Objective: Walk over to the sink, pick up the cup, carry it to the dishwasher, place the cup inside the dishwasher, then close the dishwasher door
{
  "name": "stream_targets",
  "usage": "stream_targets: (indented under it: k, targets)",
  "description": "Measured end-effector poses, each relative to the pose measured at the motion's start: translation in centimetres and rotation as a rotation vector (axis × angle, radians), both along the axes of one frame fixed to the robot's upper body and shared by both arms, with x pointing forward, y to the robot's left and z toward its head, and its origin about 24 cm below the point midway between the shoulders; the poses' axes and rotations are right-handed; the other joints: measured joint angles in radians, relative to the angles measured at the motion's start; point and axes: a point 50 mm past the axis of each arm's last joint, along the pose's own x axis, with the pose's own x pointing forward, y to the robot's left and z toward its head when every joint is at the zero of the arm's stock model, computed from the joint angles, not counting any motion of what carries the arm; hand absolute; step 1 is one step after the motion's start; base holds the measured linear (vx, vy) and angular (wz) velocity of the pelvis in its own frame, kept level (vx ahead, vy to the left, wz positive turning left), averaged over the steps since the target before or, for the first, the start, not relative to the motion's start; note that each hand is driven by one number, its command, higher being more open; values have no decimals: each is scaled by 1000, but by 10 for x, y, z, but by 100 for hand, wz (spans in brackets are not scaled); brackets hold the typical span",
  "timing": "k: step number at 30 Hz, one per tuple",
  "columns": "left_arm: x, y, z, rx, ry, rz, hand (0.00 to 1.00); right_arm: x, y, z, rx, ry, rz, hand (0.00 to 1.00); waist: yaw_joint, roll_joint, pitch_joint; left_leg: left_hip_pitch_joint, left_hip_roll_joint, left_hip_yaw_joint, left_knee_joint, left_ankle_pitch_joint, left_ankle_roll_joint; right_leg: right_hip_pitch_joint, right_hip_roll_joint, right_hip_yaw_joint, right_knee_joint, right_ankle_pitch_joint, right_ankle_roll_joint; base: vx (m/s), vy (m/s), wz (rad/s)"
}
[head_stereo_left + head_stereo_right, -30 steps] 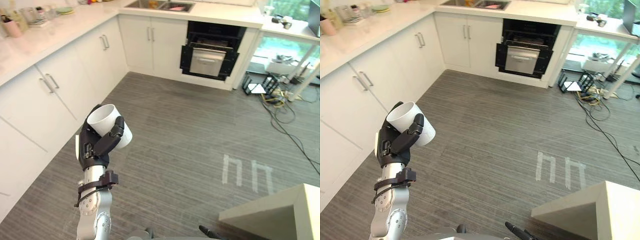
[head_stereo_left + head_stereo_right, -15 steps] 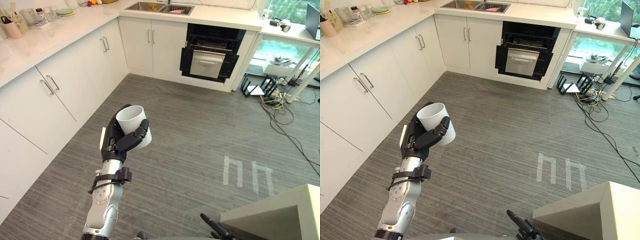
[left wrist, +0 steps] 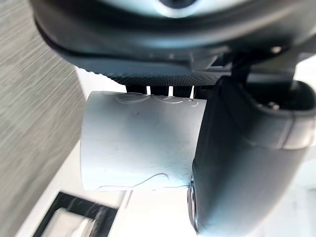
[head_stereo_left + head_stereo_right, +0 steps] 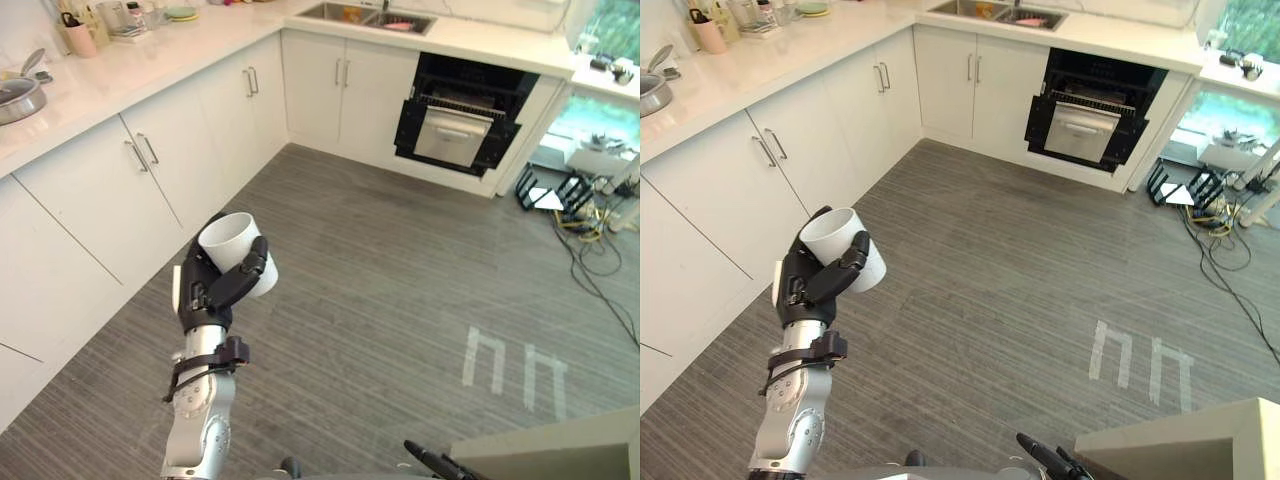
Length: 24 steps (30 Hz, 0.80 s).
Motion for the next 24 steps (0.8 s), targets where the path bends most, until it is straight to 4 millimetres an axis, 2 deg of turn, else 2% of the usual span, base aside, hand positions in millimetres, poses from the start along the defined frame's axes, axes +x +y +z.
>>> stream_targets:
  k: [1,2,4,6,7,8,9,11,12,13,14,15,16,17,18,19,20,21,22,23,24]
  targets:
    - [0,0,0,-3,1,4,0,-3,1,0,3,0,-16,100,-4,1,0,-2,5,-15,15,-11,1,-10,21,27,5,-37,11,131,45,69]
    - [0,2,1,-4,-7,16,0,-3,5,-1,8,-22,-41,100,-12,1,1,-9,14,-46,52,-38,3,-51,62,55,-12,-99,20,97,22,55]
    - [0,2,1,-5,-6,16,0,0,6,0,1,-51,-61,100,-11,0,2,-8,16,-61,84,-68,5,-107,80,52,-54,-106,23,102,0,37]
    - [0,0,1,-6,-9,8,0,3,8,1,-6,-85,-75,100,-11,5,6,7,35,-67,159,-134,5,-192,108,63,-156,-78,56,195,-79,14]
    - [0,-1,3,-6,-14,3,0,4,8,2,-8,-95,-76,100,-12,6,6,12,45,-68,186,-159,1,-209,119,68,-191,-62,59,291,-166,5]
    - [0,-6,8,-8,-34,-18,0,4,8,3,-10,-108,-70,100,-12,6,8,18,68,-76,240,-212,-15,-239,141,87,-254,-24,63,236,-154,12]
    - [0,-10,11,-9,-49,-36,0,3,8,4,-13,-113,-68,100,-14,6,8,19,80,-86,270,-240,-24,-253,147,95,-280,-7,65,309,-207,28]
    - [0,-24,26,-19,-115,-104,0,0,4,6,-21,-132,-85,100,-25,2,8,25,112,-129,395,-366,-67,-279,147,121,-315,21,64,417,-322,49]
    - [0,-27,29,-19,-130,-123,0,-4,3,7,-21,-128,-91,100,-27,-5,3,29,112,-143,421,-397,-77,-274,137,130,-312,16,65,569,-451,50]
    - [-1,-35,32,-36,-149,-153,0,-9,0,7,-23,-111,-103,100,-27,0,2,66,135,-155,437,-446,-91,-286,135,115,-223,77,68,502,-408,44]
    - [-1,-43,33,-57,-158,-173,0,-15,-3,8,-23,-104,-136,100,-27,23,-13,107,164,-158,406,-470,-99,-307,149,86,-124,74,64,518,-400,32]
    - [-2,-46,34,-62,-162,-182,0,-18,-4,8,-26,-103,-145,100,-26,29,-20,135,182,-155,377,-475,-101,-315,159,75,-83,61,44,537,-358,22]
    - [-2,-52,36,-80,-172,-193,0,-17,-6,9,-36,-107,-151,100,-29,58,-33,167,213,-152,384,-471,-103,-323,177,56,-19,-1,12,565,-334,5]
    - [0,-61,37,-111,-177,-214,0,-14,-10,10,-51,-110,-146,100,-37,83,-42,109,216,-153,583,-436,-102,-315,202,39,14,-58,-6,575,-334,5]
    - [0,-65,38,-126,-178,-226,0,-15,-13,11,-60,-106,-143,100,-40,93,-46,70,227,-147,671,-399,-86,-300,212,25,15,-76,-13,556,-326,19]
    - [0,-72,39,-141,-185,-248,0,-17,-9,10,-54,-100,-153,100,-50,101,-50,-13,249,-158,846,-259,-137,-259,217,8,13,-114,-19,527,-298,13]
    - [0,-75,39,-158,-183,-248,0,-23,-7,10,-58,-87,-160,100,-47,95,-46,-85,269,-149,989,-42,-165,-206,235,17,-18,-142,-29,616,-312,6]
    - [0,-75,39,-163,-180,-244,0,-26,-7,10,-59,-81,-162,100,-42,106,-49,-121,290,-140,1056,47,-163,-172,248,19,-48,-148,-36,511,-224,-17]
    - [1,-76,39,-175,-180,-235,0,-29,-7,10,-60,-72,-162,100,-34,116,-49,-187,316,-119,1172,36,-136,-116,267,24,-96,-156,-47,550,-167,-18]
    - [1,-76,40,-187,-183,-222,0,-33,-6,9,-60,-59,-165,100,-26,113,-49,-271,325,-81,1270,-18,-78,-40,274,32,-161,-156,-60,567,-123,-16]
    - [1,-74,40,-189,-185,-212,0,-35,-7,10,-62,-54,-156,100,-20,108,-50,-345,319,-37,1273,-86,-69,32,275,35,-237,-152,-61,580,-115,-13]
